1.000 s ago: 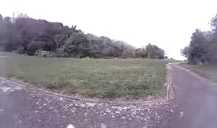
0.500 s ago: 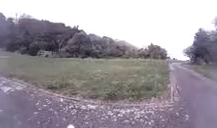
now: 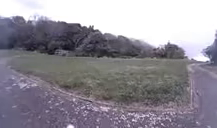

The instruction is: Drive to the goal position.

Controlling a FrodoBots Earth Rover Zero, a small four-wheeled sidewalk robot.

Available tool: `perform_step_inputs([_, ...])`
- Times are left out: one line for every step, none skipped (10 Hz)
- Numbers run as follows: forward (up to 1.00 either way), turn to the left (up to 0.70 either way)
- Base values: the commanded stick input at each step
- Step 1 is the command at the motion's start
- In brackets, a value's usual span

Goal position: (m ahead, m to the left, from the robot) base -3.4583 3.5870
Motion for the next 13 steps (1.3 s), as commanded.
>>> perform_step_inputs([0.0, 0.85])
perform_step_inputs([0.0, 0.85])
perform_step_inputs([0.0, 0.85])
perform_step_inputs([0.0, 0.85])
perform_step_inputs([0.0, 0.85])
perform_step_inputs([0.0, 0.85])
perform_step_inputs([0.0, 0.85])
perform_step_inputs([0.0, 0.85])
perform_step_inputs([0.0, 0.85])
perform_step_inputs([0.0, 0.85])
perform_step_inputs([0.0, 0.85])
perform_step_inputs([0.0, 0.85])
perform_step_inputs([0.0, 0.85])
